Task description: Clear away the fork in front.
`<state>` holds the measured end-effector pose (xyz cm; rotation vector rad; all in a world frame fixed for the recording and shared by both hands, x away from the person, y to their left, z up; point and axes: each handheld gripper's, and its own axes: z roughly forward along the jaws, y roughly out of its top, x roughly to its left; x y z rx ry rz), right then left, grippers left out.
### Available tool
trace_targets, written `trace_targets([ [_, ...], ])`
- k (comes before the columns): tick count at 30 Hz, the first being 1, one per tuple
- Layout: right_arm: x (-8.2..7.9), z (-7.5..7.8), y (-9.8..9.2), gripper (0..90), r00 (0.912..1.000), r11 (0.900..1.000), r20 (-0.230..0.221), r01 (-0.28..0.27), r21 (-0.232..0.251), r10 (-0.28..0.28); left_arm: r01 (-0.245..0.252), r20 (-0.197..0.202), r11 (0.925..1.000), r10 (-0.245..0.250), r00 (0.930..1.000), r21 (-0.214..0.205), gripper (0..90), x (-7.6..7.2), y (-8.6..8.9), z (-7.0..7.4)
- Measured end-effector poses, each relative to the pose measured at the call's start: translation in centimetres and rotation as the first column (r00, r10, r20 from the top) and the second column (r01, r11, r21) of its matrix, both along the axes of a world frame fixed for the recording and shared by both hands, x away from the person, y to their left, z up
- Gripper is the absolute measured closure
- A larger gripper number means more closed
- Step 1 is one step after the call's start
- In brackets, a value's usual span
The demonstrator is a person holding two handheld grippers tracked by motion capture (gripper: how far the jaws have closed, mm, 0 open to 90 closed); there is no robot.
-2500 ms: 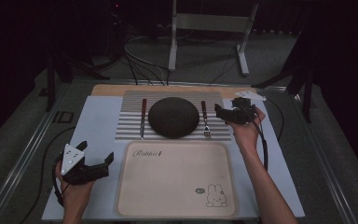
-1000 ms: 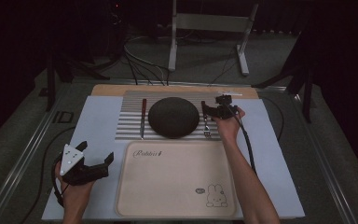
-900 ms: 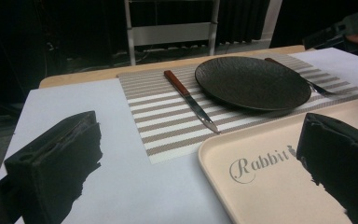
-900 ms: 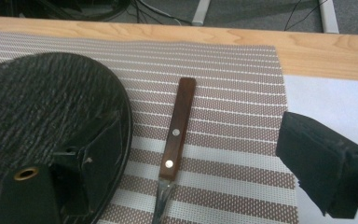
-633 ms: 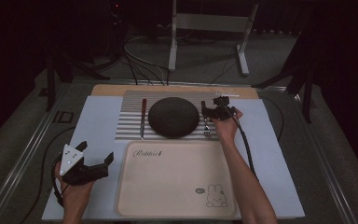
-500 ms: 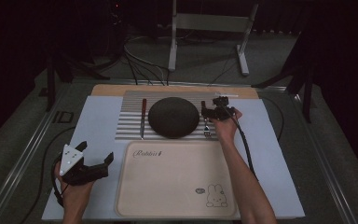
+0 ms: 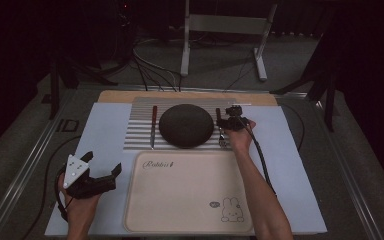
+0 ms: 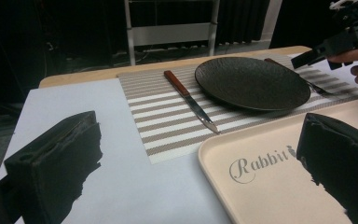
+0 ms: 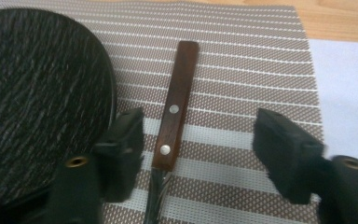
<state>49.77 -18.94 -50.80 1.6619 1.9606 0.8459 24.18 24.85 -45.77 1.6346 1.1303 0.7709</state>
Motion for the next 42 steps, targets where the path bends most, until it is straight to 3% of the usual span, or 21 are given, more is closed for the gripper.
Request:
trace_targets([
  [3,0.1,-0.4,0.4,55.6,0.9992,0.9993,-0.019,-0.034,-0.016,0.034,0.002,-0.001,1.0000,-0.002,1.0000,0.004,0.0,0.0,0.0,0.0],
  [6,0.2,-0.8,0.3,70.6,0.9973,0.9988,-0.055,-0.049,0.003,0.049,0.002,0.000,1.0000,-0.002,1.0000,0.004,0.0,0.0,-0.1,0.0],
  [8,0.1,-0.9,0.3,75.9,0.9967,0.9982,-0.063,-0.052,-0.028,0.050,0.001,0.003,1.0000,-0.001,1.0000,0.002,0.0,0.0,-0.1,0.0],
  [12,-0.1,-0.4,-0.3,77.6,0.9919,0.9939,-0.110,-0.073,-0.082,0.064,0.000,0.003,1.0000,0.000,1.0000,0.005,0.0,-0.1,0.0,0.1],
  [16,-0.5,0.1,-1.9,77.7,0.9825,0.9927,-0.173,-0.085,-0.086,0.069,-0.004,0.002,1.0000,0.004,1.0000,0.007,0.0,-0.1,0.0,0.0],
  [21,-1.6,0.7,-3.4,77.6,0.9605,0.9815,-0.247,-0.159,-0.107,0.128,-0.003,-0.003,0.9999,0.003,1.0000,0.011,0.0,0.0,-0.1,0.0],
  [24,-2.1,1.0,-3.6,77.6,0.9399,0.9702,-0.293,-0.215,-0.111,0.175,-0.001,-0.004,0.9999,0.001,1.0000,0.014,0.0,0.0,-0.2,0.0],
  [27,-2.5,1.2,-3.3,77.4,0.9166,0.9480,-0.340,-0.276,-0.159,0.210,0.001,-0.006,0.9998,-0.001,1.0000,0.019,0.0,0.0,-0.3,-0.1],
  [29,-2.5,1.3,-2.9,77.0,0.9103,0.9381,-0.356,-0.291,-0.188,0.211,0.001,-0.006,0.9998,-0.001,1.0000,0.019,0.0,0.0,-0.4,-0.1],
  [33,-2.4,1.3,-2.6,77.1,0.9085,0.9305,-0.361,-0.299,-0.211,0.210,0.003,-0.004,0.9998,-0.003,1.0000,0.020,0.0,-0.1,-0.4,0.0],
  [36,-2.5,1.2,-2.9,77.7,0.9123,0.9365,-0.351,-0.291,-0.196,0.210,0.005,-0.004,0.9998,-0.005,1.0000,0.019,0.0,-0.1,-0.4,0.0],
  [40,-3.3,1.2,-2.9,77.7,0.9292,0.9348,-0.298,-0.287,-0.210,0.218,0.003,-0.006,1.0000,-0.003,1.0000,0.001,0.0,0.0,-0.4,0.0],
  [42,-3.6,1.3,-3.0,77.8,0.9402,0.9391,-0.256,-0.279,-0.200,0.225,0.008,-0.006,1.0000,-0.008,0.9999,-0.004,0.0,0.1,-0.6,0.1],
])
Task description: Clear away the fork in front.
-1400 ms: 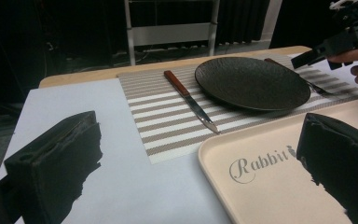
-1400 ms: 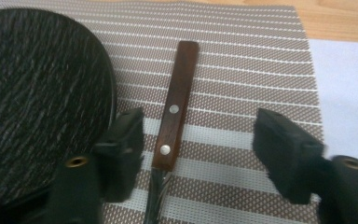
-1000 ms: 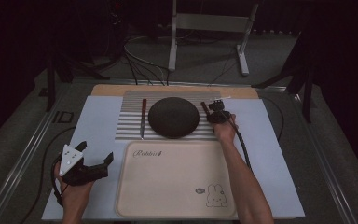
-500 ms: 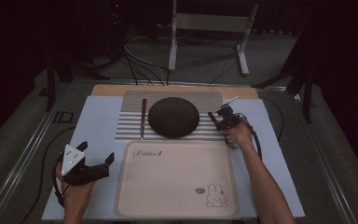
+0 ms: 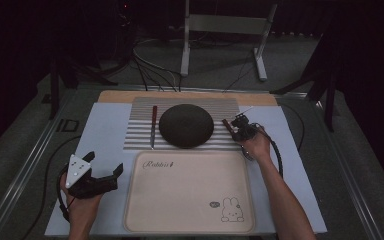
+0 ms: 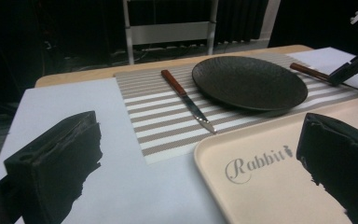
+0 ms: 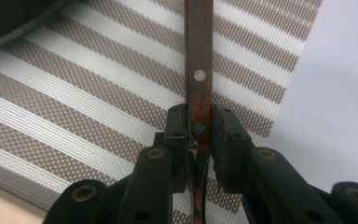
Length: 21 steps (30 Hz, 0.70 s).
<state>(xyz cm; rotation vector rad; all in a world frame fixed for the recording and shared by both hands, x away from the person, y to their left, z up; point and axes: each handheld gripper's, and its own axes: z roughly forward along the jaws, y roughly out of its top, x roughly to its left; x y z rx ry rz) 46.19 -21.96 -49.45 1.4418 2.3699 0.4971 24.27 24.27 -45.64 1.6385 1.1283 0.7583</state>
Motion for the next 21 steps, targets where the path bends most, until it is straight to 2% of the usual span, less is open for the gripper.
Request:
trace_targets([
  [3,-0.6,0.5,-0.2,77.8,0.9982,0.9992,0.061,-0.004,0.039,0.002,0.005,0.014,1.0000,-0.005,0.9999,-0.008,0.0,0.0,-0.3,0.4],
  [7,-1.4,1.3,-0.2,77.8,0.9896,0.9976,0.143,-0.023,0.065,0.014,0.018,0.024,0.9997,-0.018,0.9996,-0.016,0.0,0.1,-0.8,1.0],
  [10,-2.0,2.0,0.0,77.8,0.9790,0.9960,0.203,-0.035,0.082,0.018,0.031,0.021,0.9990,-0.031,0.9993,-0.033,0.0,0.3,-1.1,1.4],
  [17,-3.4,3.6,0.7,77.8,0.9456,0.9904,0.324,-0.074,0.117,0.032,0.056,0.035,0.9984,-0.055,0.9979,-0.014,0.0,1.1,-2.1,2.4],
  [19,-3.8,4.0,0.8,77.8,0.9361,0.9866,0.349,-0.094,0.133,0.042,0.061,0.042,0.9980,-0.060,0.9973,-0.014,0.0,1.5,-2.4,2.8],
  [21,-4.0,4.1,0.9,77.8,0.9328,0.9859,0.358,-0.099,0.135,0.044,0.069,0.052,0.9975,-0.068,0.9963,-0.017,0.0,1.9,-2.8,3.2],
])
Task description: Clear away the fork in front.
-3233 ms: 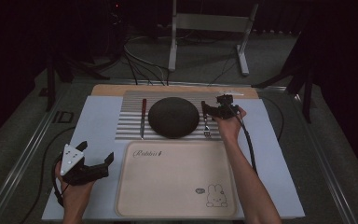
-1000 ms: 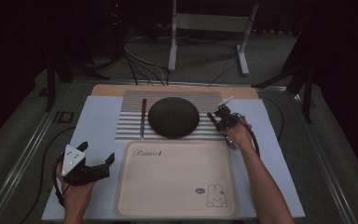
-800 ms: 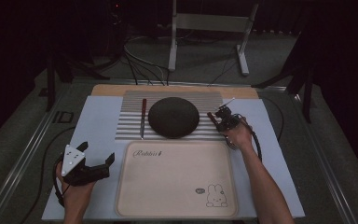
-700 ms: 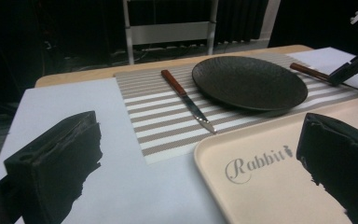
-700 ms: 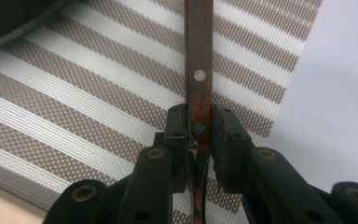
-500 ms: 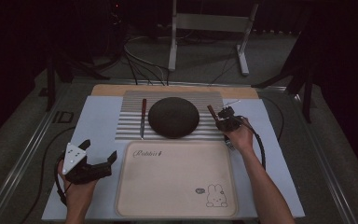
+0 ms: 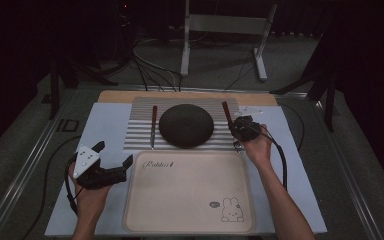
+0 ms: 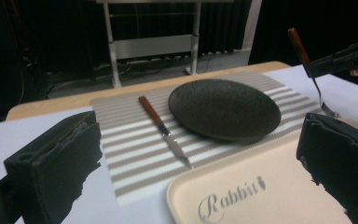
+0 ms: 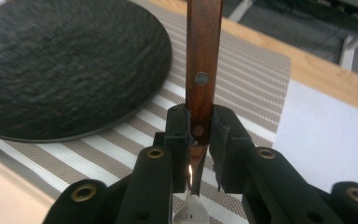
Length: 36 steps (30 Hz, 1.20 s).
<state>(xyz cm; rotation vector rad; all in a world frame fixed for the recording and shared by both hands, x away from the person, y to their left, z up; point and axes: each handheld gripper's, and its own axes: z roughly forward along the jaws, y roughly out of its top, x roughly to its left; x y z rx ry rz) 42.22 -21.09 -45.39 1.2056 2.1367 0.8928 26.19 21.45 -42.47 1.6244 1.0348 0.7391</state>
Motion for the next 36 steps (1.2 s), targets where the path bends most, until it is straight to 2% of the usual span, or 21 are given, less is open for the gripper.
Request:
trace_targets([
  [1,-0.4,0.3,0.1,77.8,0.9995,0.9998,0.027,-0.014,0.012,0.014,0.003,0.003,1.0000,-0.003,1.0000,-0.004,0.0,0.2,-0.2,0.1],
  [5,-1.1,0.8,0.2,77.8,0.9971,0.9989,0.067,-0.038,0.028,0.036,0.018,0.013,0.9998,-0.018,0.9997,-0.010,0.0,1.0,-1.1,0.6],
  [12,-1.8,1.3,0.4,77.8,0.9934,0.9972,0.100,-0.061,0.045,0.056,0.047,0.020,0.9988,-0.047,0.9987,-0.013,0.0,2.3,-2.4,1.1],
  [21,-2.4,1.7,0.8,77.8,0.9887,0.9946,0.128,-0.085,0.058,0.077,0.079,0.024,0.9966,-0.079,0.9966,-0.019,0.0,3.6,-4.0,1.4],
  [36,-3.2,2.4,1.3,77.8,0.9839,0.9901,0.144,-0.118,0.077,0.106,0.117,0.023,0.9930,-0.116,0.9930,-0.017,0.0,5.1,-6.1,1.7],
])
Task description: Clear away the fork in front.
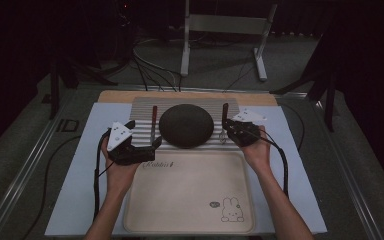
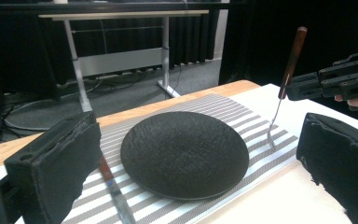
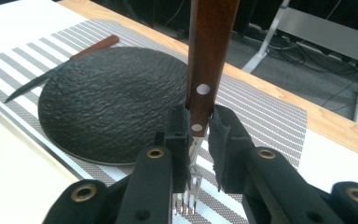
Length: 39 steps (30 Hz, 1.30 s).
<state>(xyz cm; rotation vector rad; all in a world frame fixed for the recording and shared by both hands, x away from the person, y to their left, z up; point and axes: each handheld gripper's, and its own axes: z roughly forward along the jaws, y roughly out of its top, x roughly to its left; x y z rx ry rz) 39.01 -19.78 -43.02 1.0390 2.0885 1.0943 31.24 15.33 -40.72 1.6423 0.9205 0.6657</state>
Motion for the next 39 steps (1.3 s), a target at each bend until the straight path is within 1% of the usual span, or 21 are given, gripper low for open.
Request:
trace_targets([
  [8,-0.7,0.7,0.4,77.8,0.9995,0.9994,0.012,-0.028,0.021,0.028,0.018,-0.001,0.9998,-0.018,0.9998,0.011,0.0,0.9,-1.4,0.4],
  [10,-0.9,0.8,0.5,77.8,0.9994,0.9988,0.011,-0.033,0.036,0.032,0.024,-0.001,0.9996,-0.024,0.9997,0.012,0.0,1.1,-1.8,0.5],
  [14,-1.2,1.0,0.7,77.8,0.9987,0.9979,0.017,-0.050,0.042,0.049,0.038,0.000,0.9990,-0.038,0.9993,0.021,0.0,1.4,-2.6,0.7],
  [20,-2.0,1.3,1.2,77.7,0.9971,0.9951,0.019,-0.075,0.064,0.074,0.062,0.001,0.9975,-0.062,0.9981,0.033,0.4,2.0,-3.9,1.1],
  [23,-2.3,1.4,1.6,77.7,0.9954,0.9934,0.023,-0.094,0.066,0.093,0.073,0.002,0.9963,-0.074,0.9973,0.044,0.5,2.2,-4.7,1.2],
  [31,-3.2,1.6,2.7,77.7,0.9914,0.9890,0.029,-0.130,0.071,0.128,0.100,0.005,0.9936,-0.100,0.9949,0.052,1.1,2.8,-6.6,1.6],
  [35,-3.5,1.6,3.1,77.8,0.9894,0.9872,0.028,-0.144,0.069,0.143,0.111,-0.003,0.9923,-0.111,0.9939,0.055,1.8,3.1,-7.3,1.7],
  [36,-3.5,1.6,3.2,77.7,0.9889,0.9867,0.029,-0.147,0.069,0.146,0.120,-0.009,0.9912,-0.119,0.9928,0.057,1.8,3.3,-7.8,1.7],
  [39,-3.9,1.6,3.9,77.7,0.9859,0.9837,0.032,-0.166,0.069,0.164,0.130,-0.016,0.9898,-0.129,0.9915,0.057,4.2,3.5,-8.4,1.7],
])
